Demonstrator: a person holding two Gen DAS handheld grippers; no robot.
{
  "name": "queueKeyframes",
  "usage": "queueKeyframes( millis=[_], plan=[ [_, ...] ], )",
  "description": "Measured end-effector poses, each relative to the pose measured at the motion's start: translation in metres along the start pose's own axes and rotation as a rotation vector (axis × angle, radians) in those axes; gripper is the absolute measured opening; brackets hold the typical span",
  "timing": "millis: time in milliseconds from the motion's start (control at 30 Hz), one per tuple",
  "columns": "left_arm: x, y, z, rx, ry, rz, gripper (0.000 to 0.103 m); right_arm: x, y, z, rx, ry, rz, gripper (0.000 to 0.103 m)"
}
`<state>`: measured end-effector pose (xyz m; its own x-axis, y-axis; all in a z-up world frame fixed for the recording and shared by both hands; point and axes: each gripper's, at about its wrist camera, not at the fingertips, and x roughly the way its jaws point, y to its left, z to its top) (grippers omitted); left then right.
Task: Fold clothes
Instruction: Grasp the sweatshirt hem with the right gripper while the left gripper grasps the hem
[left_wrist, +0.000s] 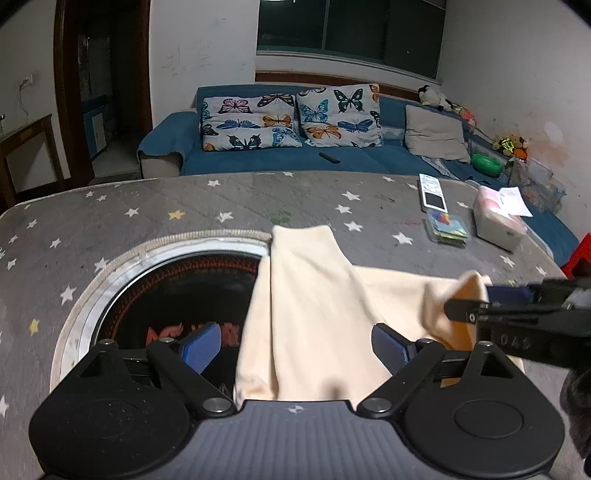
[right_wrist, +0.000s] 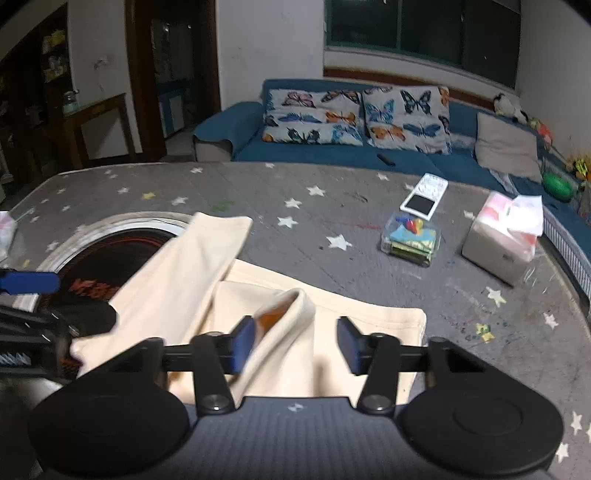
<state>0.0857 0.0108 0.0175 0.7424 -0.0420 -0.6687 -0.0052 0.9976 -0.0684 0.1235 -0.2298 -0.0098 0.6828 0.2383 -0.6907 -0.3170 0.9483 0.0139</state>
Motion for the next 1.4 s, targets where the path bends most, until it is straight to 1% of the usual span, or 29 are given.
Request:
queueKeyframes(
  millis=[33, 100, 133, 167, 200, 267, 433, 500, 567, 600, 633, 700, 733, 767, 833, 867, 900, 967, 1100, 1267, 1400],
  plan=[
    [0.005, -0.001, 0.005, -0.003, 0.003, -0.002, 0.09, 0.007, -0.001, 0.002, 0.003, 0.01, 0.001, 0.031],
    [0.015, -0.004, 0.013, -0.003, 0.007, -0.009, 0.09, 0.011, -0.006, 0.0, 0.024, 0.017, 0.01, 0.024],
    [0.021, -0.007, 0.018, -0.001, 0.009, -0.012, 0.09, 0.011, -0.008, -0.001, 0.031, 0.016, 0.016, 0.017],
    [0.027, -0.01, 0.022, 0.001, 0.011, -0.014, 0.09, 0.011, -0.01, -0.003, 0.035, 0.014, 0.019, 0.014],
    [0.034, -0.014, 0.027, 0.003, 0.013, -0.017, 0.09, 0.01, -0.012, -0.004, 0.036, 0.012, 0.017, 0.013],
    [0.048, -0.022, 0.033, 0.017, 0.016, -0.016, 0.09, 0.007, -0.016, -0.006, 0.041, 0.003, 0.014, 0.008],
    [0.082, -0.041, 0.042, 0.069, 0.034, -0.001, 0.09, 0.0, -0.028, -0.008, 0.065, -0.006, 0.015, 0.008],
    [0.094, -0.047, 0.042, 0.091, 0.046, 0.013, 0.082, -0.001, -0.028, -0.008, 0.053, -0.004, 0.017, 0.008],
    [0.104, -0.048, 0.04, 0.1, 0.071, 0.023, 0.068, -0.001, -0.028, -0.009, 0.043, -0.002, 0.023, 0.008],
    [0.109, -0.046, 0.039, 0.097, 0.085, 0.027, 0.063, -0.001, -0.028, -0.009, 0.041, -0.002, 0.027, 0.008],
    [0.112, -0.044, 0.038, 0.093, 0.097, 0.03, 0.053, 0.0, -0.028, -0.008, 0.034, 0.0, 0.027, 0.009],
    [0.116, -0.039, 0.037, 0.082, 0.098, 0.007, 0.046, 0.003, -0.026, -0.008, 0.021, 0.006, 0.032, 0.011],
    [0.115, -0.037, 0.037, 0.083, 0.092, -0.005, 0.034, 0.005, -0.025, -0.008, 0.016, 0.009, 0.036, 0.013],
    [0.114, -0.036, 0.037, 0.086, 0.089, -0.013, 0.019, 0.007, -0.025, -0.008, 0.01, 0.013, 0.036, 0.013],
    [0.111, -0.035, 0.037, 0.089, 0.086, -0.021, 0.008, 0.011, -0.023, -0.009, 0.008, 0.021, 0.038, 0.012],
    [0.11, -0.034, 0.037, 0.09, 0.081, -0.019, 0.006, 0.012, -0.023, -0.01, 0.009, 0.022, 0.039, 0.012],
    [0.107, -0.033, 0.036, 0.09, 0.072, -0.017, 0.006, 0.011, -0.023, -0.011, 0.013, 0.019, 0.035, 0.011],
    [0.1, -0.027, 0.035, 0.085, 0.055, -0.011, 0.005, 0.005, -0.025, -0.011, 0.021, 0.005, 0.026, 0.006],
    [0.078, -0.01, 0.034, 0.052, 0.018, -0.006, 0.005, -0.011, -0.031, -0.012, 0.04, -0.027, 0.008, 0.004],
    [0.036, 0.024, 0.034, -0.026, -0.048, 0.013, 0.004, -0.035, -0.04, -0.016, 0.059, -0.065, -0.03, 0.004],
    [-0.01, 0.06, 0.025, -0.092, -0.113, 0.037, 0.004, -0.058, -0.049, -0.024, 0.088, -0.096, -0.064, 0.004]
  ],
)
